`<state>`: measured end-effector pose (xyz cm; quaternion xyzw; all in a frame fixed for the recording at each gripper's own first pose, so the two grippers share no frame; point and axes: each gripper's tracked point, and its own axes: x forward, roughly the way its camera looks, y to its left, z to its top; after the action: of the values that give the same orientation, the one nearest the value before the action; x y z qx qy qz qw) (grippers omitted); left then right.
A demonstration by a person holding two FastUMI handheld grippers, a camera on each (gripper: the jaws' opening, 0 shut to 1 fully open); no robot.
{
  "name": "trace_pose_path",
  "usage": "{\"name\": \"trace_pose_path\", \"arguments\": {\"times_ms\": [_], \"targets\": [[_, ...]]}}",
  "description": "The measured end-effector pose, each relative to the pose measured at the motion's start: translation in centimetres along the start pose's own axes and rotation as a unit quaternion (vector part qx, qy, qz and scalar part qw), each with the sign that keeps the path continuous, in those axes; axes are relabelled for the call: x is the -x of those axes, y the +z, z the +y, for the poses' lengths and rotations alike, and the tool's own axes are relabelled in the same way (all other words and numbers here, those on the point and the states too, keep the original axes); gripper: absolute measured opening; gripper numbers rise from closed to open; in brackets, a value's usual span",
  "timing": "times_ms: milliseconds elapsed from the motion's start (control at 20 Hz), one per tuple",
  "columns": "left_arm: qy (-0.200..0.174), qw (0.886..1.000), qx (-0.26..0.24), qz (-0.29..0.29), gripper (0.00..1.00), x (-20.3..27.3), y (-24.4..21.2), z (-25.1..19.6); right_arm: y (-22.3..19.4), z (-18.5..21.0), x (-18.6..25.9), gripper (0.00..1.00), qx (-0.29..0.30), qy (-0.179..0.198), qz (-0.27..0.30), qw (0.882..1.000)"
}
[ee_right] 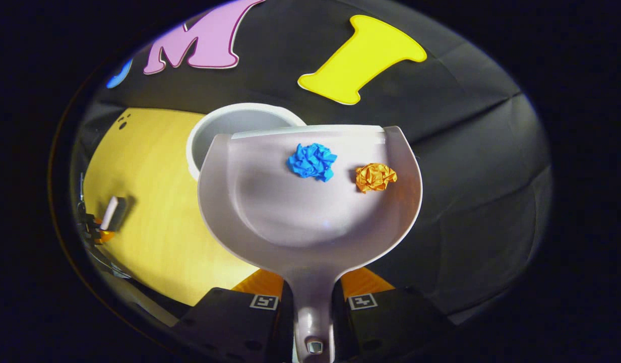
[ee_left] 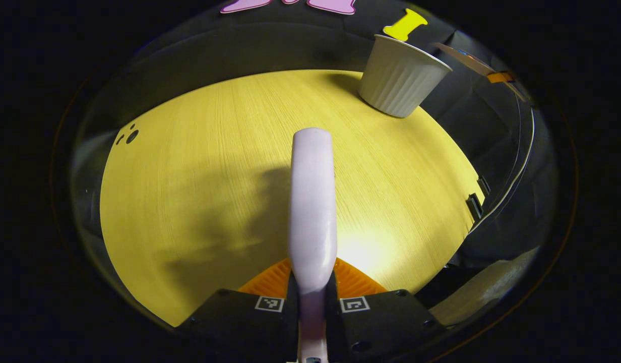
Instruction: Pick up the small broom and dustpan from the desktop, sweep the trash into the dustpan with the broom, and then empty the trash into the garbage bin.
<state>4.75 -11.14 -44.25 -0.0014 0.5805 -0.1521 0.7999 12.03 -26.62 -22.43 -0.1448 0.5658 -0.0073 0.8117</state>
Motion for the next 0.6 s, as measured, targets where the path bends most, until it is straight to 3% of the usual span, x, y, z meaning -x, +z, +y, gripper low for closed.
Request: {"name": "trace_pose_path", "arguments": {"times_ms": [200, 400, 600], "targets": [[0.002, 1.0, 0.01, 0.002, 0.26, 0.0, 0.2, -0.1, 1.9, -1.4, -1.9, 0.39, 0.079, -0.031, 0.025, 0.996], [0.004, 1.0, 0.019, 0.002, 0.26, -0.1, 0.5, -0.2, 3.2, -2.8, -2.8, 0.35, 0.16, -0.057, 0.066, 0.983], [0.004, 1.0, 0.028, 0.001, 0.26, -0.1, 0.7, -0.3, 3.9, -3.1, -3.3, 0.35, 0.187, -0.055, 0.096, 0.976]]}}
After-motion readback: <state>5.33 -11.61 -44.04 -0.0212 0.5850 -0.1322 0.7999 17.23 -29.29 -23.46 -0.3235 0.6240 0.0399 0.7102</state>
